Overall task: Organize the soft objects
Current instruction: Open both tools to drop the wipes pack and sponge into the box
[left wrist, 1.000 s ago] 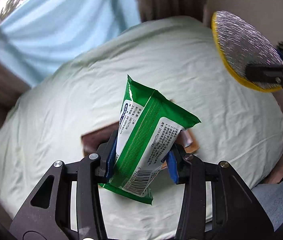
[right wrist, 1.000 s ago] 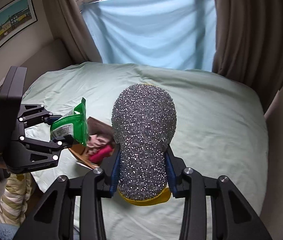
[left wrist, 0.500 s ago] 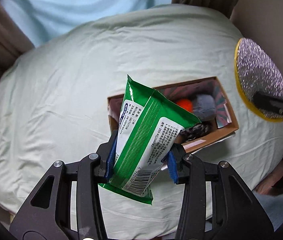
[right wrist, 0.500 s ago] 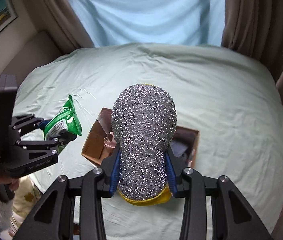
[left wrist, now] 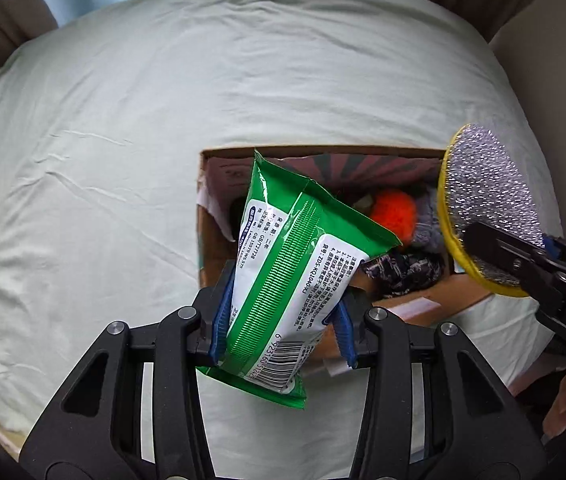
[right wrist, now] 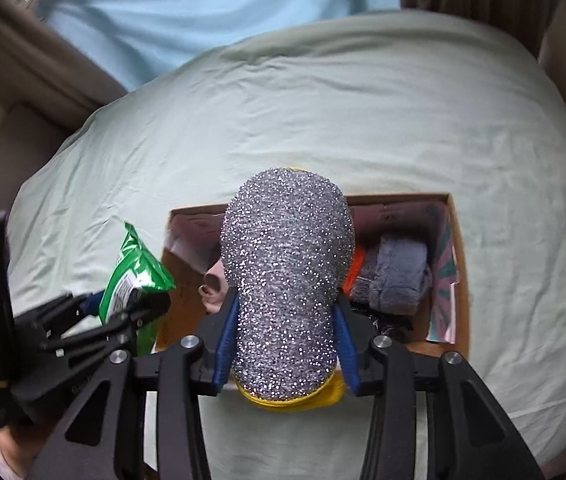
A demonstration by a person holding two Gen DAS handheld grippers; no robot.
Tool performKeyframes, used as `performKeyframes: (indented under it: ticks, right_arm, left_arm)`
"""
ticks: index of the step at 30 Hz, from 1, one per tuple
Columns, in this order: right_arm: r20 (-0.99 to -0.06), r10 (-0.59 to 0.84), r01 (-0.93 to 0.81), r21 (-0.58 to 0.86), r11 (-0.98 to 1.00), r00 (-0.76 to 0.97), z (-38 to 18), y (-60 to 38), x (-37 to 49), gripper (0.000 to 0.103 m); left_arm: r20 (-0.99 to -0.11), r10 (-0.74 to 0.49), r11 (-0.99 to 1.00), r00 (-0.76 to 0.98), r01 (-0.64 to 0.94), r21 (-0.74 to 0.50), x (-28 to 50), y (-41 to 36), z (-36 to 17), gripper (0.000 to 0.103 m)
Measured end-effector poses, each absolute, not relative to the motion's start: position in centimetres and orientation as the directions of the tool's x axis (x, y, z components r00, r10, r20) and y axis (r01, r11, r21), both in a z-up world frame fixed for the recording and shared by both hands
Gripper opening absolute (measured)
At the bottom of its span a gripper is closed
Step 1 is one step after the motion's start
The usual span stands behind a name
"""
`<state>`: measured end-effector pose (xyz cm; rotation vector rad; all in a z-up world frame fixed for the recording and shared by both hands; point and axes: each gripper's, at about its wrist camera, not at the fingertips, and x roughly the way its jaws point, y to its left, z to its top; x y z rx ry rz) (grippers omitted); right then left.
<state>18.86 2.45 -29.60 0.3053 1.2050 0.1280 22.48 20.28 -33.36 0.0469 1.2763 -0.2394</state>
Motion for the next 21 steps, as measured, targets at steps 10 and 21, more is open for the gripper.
performKeyframes:
  ticks: [10,21]
  right_arm:
    - [-0.922,0.244,0.186,0.308,0.933,0.300,-34.0,1.7,21.3,0.075]
    - [-0.935,0.163,0.218,0.238,0.946,0.314,-33.5,0.4,19.9,0.096]
  left_arm:
    - [-0.965,-0.182,0.963,0.190,0.231,-0.136,24.6,18.6,-36.2,0.096]
    - [-0.958,-0.187,0.959,0.216,0.253,-0.130,23.3,20.3,-35.2,0.103]
